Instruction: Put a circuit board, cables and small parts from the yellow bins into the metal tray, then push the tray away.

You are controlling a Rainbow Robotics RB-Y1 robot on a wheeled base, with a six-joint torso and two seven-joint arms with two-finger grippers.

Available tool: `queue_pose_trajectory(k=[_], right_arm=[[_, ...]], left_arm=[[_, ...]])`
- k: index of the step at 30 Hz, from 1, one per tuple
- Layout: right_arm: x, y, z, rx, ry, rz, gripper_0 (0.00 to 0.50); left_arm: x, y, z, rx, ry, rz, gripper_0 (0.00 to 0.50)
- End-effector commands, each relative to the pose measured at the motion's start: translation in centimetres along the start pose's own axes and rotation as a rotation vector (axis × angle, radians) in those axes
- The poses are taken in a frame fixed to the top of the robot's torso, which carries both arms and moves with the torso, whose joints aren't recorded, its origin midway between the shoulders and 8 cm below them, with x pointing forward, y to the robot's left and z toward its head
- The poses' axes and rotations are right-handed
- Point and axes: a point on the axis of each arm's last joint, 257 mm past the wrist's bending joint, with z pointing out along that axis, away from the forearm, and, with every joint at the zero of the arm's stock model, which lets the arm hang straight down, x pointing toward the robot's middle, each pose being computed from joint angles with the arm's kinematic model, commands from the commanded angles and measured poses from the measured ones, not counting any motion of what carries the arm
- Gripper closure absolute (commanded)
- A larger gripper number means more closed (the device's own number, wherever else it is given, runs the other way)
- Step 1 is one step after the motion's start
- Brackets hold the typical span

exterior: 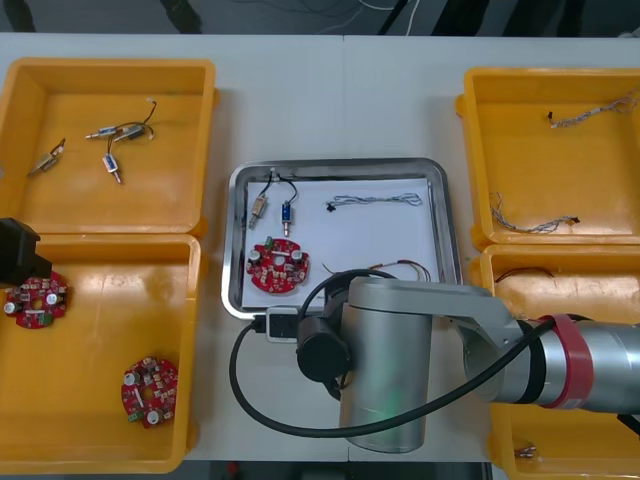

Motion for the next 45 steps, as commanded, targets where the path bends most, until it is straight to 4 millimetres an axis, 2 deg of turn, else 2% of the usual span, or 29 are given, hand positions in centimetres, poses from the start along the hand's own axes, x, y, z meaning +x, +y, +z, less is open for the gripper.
queue_pose_trajectory(k=[1, 19, 45], right_arm=[[-0.3, -2.4, -0.7, 0.056, -0.013, -0.002, 0.500], [0.0, -7.8, 0.4, 0.148, 0.040, -0.002, 0.500], [-1.2, -12.6, 2.3, 0.237, 0.027, 0.009, 0.500]], left_arm=[[-0.4, 1.3, -1.1, -0.045, -0.027, 0.090, 0.000], [-0.4, 1.3, -1.1, -0.045, -0.027, 0.090, 0.000], [-0.4, 1.3, -1.1, -0.045, -0.027, 0.090, 0.000]])
